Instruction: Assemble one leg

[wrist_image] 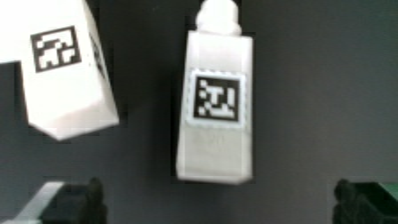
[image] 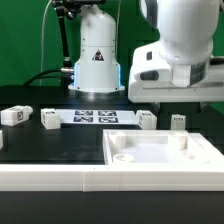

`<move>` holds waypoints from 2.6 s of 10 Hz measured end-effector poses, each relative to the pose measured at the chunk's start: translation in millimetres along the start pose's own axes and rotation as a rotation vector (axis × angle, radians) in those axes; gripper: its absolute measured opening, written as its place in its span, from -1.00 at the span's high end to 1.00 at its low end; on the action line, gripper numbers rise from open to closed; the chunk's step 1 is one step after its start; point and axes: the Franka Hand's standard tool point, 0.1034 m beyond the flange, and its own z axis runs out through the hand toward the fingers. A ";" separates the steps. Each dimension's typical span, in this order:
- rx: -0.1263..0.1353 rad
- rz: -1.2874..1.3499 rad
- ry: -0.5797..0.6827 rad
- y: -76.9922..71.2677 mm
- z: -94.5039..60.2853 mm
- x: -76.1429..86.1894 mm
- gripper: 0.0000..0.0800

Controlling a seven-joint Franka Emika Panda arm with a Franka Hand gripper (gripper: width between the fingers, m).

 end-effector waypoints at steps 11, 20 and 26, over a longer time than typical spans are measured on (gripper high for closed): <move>-0.040 0.006 -0.273 -5.3 44.3 7.7 -0.62; -0.039 0.006 -0.274 -5.1 44.7 7.7 0.27; -0.017 -0.025 -0.224 -1.0 -30.4 -15.9 0.27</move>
Offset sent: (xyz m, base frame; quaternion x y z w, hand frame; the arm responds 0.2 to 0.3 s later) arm -0.0052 0.0025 -0.0113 -0.0137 -0.2043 0.0086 0.9788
